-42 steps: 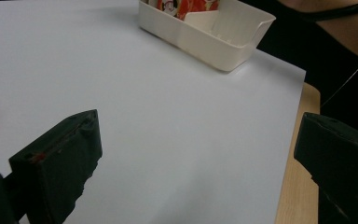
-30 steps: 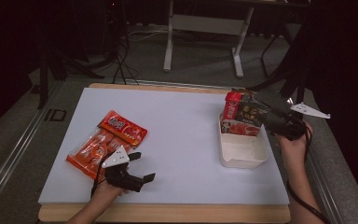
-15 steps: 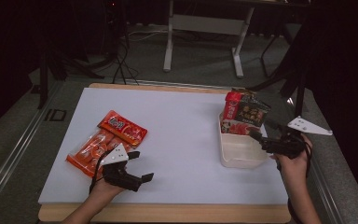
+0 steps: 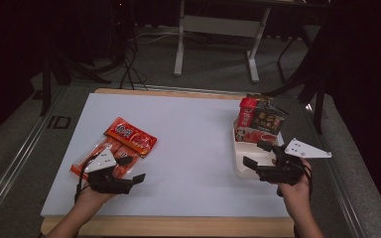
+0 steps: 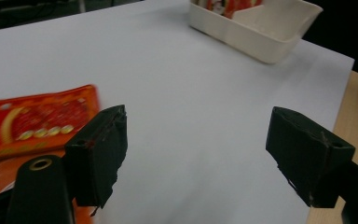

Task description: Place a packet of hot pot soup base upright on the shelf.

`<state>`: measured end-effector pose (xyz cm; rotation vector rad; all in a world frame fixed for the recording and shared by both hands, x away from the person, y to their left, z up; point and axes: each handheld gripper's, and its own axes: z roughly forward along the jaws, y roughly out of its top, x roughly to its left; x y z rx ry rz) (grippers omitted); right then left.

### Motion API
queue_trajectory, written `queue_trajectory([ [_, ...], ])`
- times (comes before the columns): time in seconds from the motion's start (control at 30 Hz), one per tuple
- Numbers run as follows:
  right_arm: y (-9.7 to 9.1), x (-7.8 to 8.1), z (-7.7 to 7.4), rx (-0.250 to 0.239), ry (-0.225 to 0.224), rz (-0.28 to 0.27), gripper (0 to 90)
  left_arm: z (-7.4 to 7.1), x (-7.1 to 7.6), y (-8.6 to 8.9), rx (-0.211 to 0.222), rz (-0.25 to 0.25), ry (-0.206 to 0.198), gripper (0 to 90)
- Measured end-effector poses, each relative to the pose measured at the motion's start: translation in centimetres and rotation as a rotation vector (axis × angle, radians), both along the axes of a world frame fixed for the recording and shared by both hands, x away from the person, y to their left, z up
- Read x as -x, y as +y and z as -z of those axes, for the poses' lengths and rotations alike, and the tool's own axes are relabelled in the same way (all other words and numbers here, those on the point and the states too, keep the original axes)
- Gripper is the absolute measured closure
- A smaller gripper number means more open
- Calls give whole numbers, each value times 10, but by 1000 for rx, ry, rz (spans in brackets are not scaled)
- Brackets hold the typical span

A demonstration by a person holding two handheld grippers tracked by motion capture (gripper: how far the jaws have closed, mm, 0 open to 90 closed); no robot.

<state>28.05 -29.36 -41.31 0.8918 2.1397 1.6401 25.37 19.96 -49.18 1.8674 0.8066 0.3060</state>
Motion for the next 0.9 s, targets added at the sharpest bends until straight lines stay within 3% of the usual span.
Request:
queue_trajectory([
  [0.03, 1, 1, 1, -4, 0, -5, 148, -1, -1, 12, -5, -36, 10, 230],
  [0.07, 2, 2, 1, -6, 4, -11, 148, -1, -1, 12, -5, -36, 10, 255],
  [0.1, 3, 3, 1, -7, 3, -13, 148, -3, -1, 23, -6, -80, 11, 275],
  [0.17, 5, 5, 2, -8, 5, -23, 148, -5, -1, 28, -9, -98, 8, 317],
  [0.2, 7, 6, 3, -10, -1, -25, 149, -7, -2, 38, -23, -143, -4, 339],
  [0.3, 9, 9, 4, -9, 1, -33, 150, -8, -4, 48, -36, -182, -4, 355],
  [0.33, 11, 12, 5, -15, -1, -43, 150, -7, -6, 57, -33, -212, 2, 417],
  [0.4, 11, 13, 6, -14, -3, -48, 150, -7, -7, 62, -33, -227, 6, 447],
  [0.43, 12, 15, 8, -19, -7, -56, 152, -6, -9, 66, -32, -234, 12, 528],
  [0.47, 12, 16, 8, -20, -8, -57, 152, -4, -10, 72, -61, -262, 1, 555],
  [0.6, 13, 17, 9, -24, -3, -62, 151, -1, -11, 77, -77, -284, -4, 600],
  [0.67, 15, 17, 10, -19, -2, -65, 151, 4, -12, 82, -91, -302, 2, 678],
  [0.8, 16, 18, 14, -10, -3, -64, 151, 14, -18, 96, -124, -315, 27, 775],
  [0.87, 17, 19, 14, -5, -1, -70, 151, 16, -19, 99, -112, -318, 36, 803],
  [0.9, 17, 20, 14, -5, -2, -71, 151, 21, -21, 105, -110, -323, 60, 815],
])
